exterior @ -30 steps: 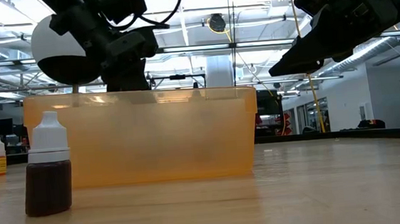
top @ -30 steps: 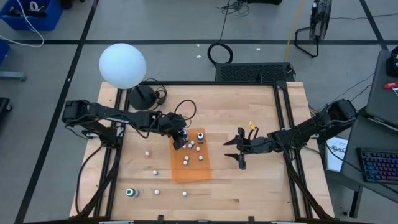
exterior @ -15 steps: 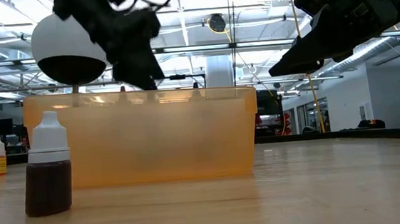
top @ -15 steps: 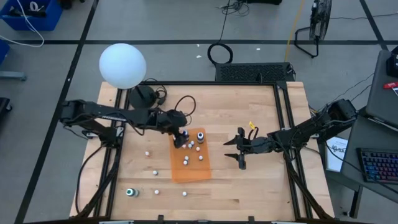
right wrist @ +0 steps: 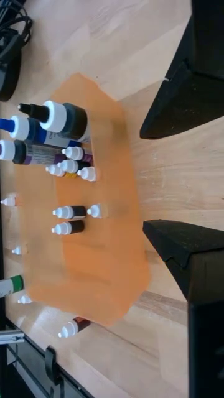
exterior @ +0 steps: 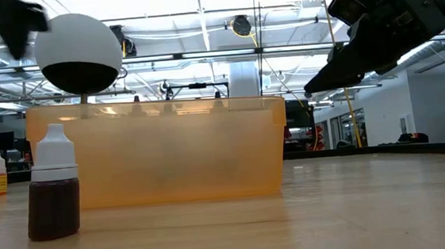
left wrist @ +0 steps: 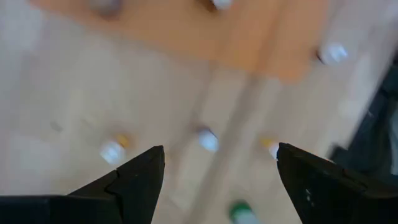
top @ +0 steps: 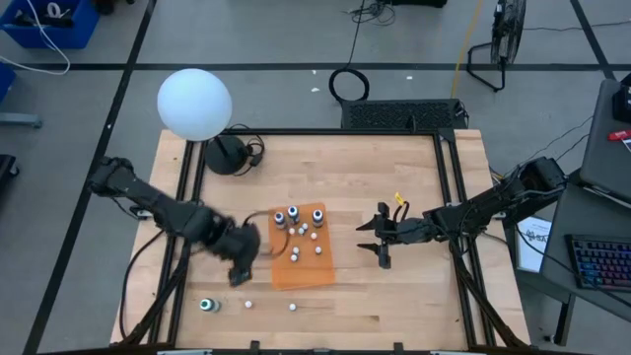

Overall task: Pick & Place food coloring
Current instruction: Put the large green food coloring bottle into the orange bin

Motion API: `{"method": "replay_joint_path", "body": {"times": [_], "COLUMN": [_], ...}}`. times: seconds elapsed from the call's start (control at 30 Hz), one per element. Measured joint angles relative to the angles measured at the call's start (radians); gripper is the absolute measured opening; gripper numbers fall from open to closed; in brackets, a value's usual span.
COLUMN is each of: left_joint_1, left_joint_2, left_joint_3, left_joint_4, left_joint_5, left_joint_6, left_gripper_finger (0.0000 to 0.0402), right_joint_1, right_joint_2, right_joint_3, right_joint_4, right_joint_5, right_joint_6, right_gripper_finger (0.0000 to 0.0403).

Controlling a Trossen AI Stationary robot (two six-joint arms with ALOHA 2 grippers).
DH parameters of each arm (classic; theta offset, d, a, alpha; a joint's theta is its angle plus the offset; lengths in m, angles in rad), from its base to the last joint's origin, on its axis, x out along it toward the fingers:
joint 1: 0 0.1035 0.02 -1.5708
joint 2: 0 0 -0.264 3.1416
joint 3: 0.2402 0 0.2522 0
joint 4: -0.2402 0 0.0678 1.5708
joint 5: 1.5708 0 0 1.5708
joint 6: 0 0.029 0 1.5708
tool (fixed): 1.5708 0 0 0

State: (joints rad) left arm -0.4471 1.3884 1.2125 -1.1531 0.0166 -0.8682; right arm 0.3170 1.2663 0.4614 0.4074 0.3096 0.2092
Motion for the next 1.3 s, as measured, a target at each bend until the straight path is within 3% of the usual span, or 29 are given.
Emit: {"method": "replay_joint_path", "body": {"times": [0.17, 0.3, 0.53, 0.73, 0.97, 1.3], "left_joint_1": [-0.223, -0.369, -0.502, -0.5, -0.489, -0.505], "left_joint_2": [0.027, 0.059, 0.1, 0.121, 0.153, 0.187], "left_joint_3": [0.0, 0.0, -0.001, -0.001, -0.001, -0.001], "left_joint_4": [0.058, 0.093, 0.14, 0.118, 0.035, 0.045], "left_joint_5": [0.002, 0.042, 0.035, -0.018, 0.009, 0.047], "left_joint_6": [-0.277, -0.608, -0.988, -1.018, -0.992, -1.08], "left_gripper_finger": [0.031, 0.031, 0.031, 0.031, 0.031, 0.031], "right_joint_1": [0.0, 0.0, -0.001, -0.013, -0.029, -0.038], "right_joint_2": [0.0, 0.0, 0.0, 0.0, 0.0, 0.0], "right_joint_3": [0.0, 0.0, 0.0, 0.0, 0.0, 0.0], "right_joint_4": [0.002, 0.015, 0.034, 0.058, 0.061, 0.067], "right_joint_5": [0.0, 0.0, 0.0, 0.0, 0.0, -0.001], "right_joint_6": [-0.025, -0.068, -0.153, -0.243, -0.277, -0.287], "right_gripper_finger": [0.0212, 0.0212, 0.0212, 0.0212, 0.0212, 0.0212]}}
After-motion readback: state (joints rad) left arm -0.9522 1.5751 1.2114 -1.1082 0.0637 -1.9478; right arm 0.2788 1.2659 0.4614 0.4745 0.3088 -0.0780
